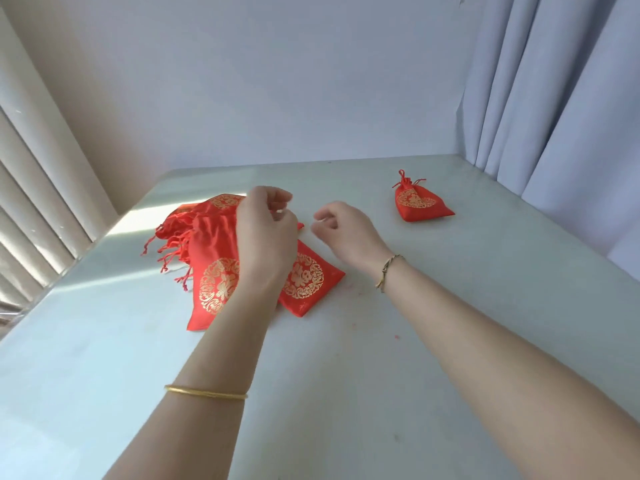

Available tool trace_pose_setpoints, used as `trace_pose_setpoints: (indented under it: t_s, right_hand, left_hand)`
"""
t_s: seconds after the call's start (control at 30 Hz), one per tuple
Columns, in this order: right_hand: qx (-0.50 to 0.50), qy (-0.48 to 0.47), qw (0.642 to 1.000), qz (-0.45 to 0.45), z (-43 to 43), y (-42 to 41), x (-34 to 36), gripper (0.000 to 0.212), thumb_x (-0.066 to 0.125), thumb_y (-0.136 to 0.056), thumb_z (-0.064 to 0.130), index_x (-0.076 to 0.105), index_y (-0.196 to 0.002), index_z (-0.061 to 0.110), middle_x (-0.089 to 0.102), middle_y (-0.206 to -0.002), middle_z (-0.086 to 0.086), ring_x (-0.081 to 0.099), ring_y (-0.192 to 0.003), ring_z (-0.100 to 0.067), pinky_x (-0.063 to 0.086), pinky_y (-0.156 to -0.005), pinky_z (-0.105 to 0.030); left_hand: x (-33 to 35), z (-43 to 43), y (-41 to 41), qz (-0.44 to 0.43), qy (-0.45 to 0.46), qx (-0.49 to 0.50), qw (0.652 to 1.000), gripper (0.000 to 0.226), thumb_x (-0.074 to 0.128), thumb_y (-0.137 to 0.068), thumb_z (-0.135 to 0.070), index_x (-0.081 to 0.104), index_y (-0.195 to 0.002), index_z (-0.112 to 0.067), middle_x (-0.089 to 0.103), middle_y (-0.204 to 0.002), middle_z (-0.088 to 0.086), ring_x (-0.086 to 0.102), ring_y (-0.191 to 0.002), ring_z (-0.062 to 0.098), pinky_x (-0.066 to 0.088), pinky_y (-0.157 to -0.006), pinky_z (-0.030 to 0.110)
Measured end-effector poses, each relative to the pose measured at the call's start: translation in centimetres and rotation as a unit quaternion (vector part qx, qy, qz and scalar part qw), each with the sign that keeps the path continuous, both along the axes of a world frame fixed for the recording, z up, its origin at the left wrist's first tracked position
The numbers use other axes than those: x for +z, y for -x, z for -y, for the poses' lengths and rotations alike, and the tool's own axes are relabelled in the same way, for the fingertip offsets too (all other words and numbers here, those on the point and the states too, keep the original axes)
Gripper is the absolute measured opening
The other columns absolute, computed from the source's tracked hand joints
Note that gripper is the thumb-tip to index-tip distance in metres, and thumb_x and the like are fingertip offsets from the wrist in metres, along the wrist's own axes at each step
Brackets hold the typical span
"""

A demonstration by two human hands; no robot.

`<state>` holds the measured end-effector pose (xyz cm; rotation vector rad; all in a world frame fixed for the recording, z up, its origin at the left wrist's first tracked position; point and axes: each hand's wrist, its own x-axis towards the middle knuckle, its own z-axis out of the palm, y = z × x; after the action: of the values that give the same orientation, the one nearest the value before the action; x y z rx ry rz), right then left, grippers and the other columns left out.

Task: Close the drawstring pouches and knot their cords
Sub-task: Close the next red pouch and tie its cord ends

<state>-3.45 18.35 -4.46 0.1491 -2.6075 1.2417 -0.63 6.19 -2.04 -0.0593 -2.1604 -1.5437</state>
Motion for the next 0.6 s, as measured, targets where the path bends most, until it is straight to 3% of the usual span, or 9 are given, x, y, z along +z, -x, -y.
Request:
trace_pose_setpoints:
  t_s: [0.1,0.2,0.27,0.37,0.43,0.53,0.6]
  right_hand:
    - [0.022,0.063,0.997,-0.042,3.1,-1.8,0.7,0.017,0.056,-0.088,0.019,0.064,-0.101,0.013,0.062,-0.093,0.005,0.055,-0.086,-0.006,0.041,-0.079,-0.019]
    - [0.047,0.095,0.994,-0.023,5.0,-2.9,0.9,0.021,0.058,-0.087,0.017,0.062,-0.106,0.011,0.059,-0.091,0.004,0.055,-0.087,-0.009,0.042,-0.08,-0.02]
    - [0.056,0.097,0.994,-0.011,5.9,-3.1,0.7,0.028,0.059,-0.087,0.017,0.058,-0.114,0.01,0.057,-0.094,0.003,0.054,-0.091,-0.011,0.041,-0.085,-0.022]
    - [0.067,0.11,0.992,-0.007,7.0,-3.3,0.4,0.034,0.059,-0.088,0.017,0.054,-0.121,0.01,0.054,-0.101,0.004,0.053,-0.097,-0.011,0.04,-0.092,-0.025]
    - [0.069,0.124,0.99,-0.003,7.6,-3.3,0.2,0.037,0.06,-0.087,0.018,0.054,-0.123,0.009,0.056,-0.103,0.003,0.054,-0.097,-0.011,0.041,-0.092,-0.026]
    - [0.059,0.167,0.984,0.006,8.3,-3.2,0.3,0.037,0.063,-0.084,0.018,0.057,-0.12,0.008,0.056,-0.087,0.007,0.055,-0.084,-0.01,0.045,-0.078,-0.025]
    - [0.066,0.183,0.981,-0.001,8.1,-3.4,0.7,0.021,0.064,-0.082,0.013,0.064,-0.103,0.007,0.06,-0.083,0.002,0.057,-0.081,-0.013,0.045,-0.074,-0.029]
  left_hand:
    - [0.3,3.2,-1.3,-0.059,0.068,0.136,0.987,0.038,0.046,-0.079,0.0,0.058,-0.111,-0.017,0.049,-0.117,0.005,0.048,-0.108,0.024,0.037,-0.096,0.029]
    - [0.9,6.0,-1.6,0.04,0.149,0.179,0.972,0.051,0.043,-0.08,-0.003,0.049,-0.129,-0.016,0.041,-0.134,0.011,0.033,-0.125,0.03,0.029,-0.102,0.04]
    - [1.1,7.1,-1.4,0.104,0.181,0.152,0.966,0.052,0.044,-0.08,-0.006,0.048,-0.13,-0.016,0.042,-0.135,0.013,0.035,-0.126,0.032,0.031,-0.103,0.044]
    - [1.0,8.4,-0.7,0.108,0.2,0.122,0.966,0.045,0.048,-0.077,-0.007,0.056,-0.121,-0.014,0.05,-0.125,0.014,0.046,-0.113,0.031,0.038,-0.1,0.047]
    - [1.0,8.9,-0.5,0.078,0.215,0.118,0.966,0.035,0.053,-0.078,-0.007,0.061,-0.112,-0.012,0.055,-0.119,0.015,0.045,-0.1,0.025,0.04,-0.09,0.038]
    - [1.7,9.1,-1.0,0.056,0.224,0.082,0.969,0.015,0.061,-0.079,-0.008,0.065,-0.092,-0.015,0.06,-0.109,0.012,0.047,-0.092,0.019,0.037,-0.075,0.029]
    - [2.6,8.9,-1.5,0.044,0.221,0.038,0.974,0.012,0.064,-0.078,-0.007,0.063,-0.081,-0.019,0.063,-0.095,0.006,0.056,-0.095,0.025,0.042,-0.074,0.031]
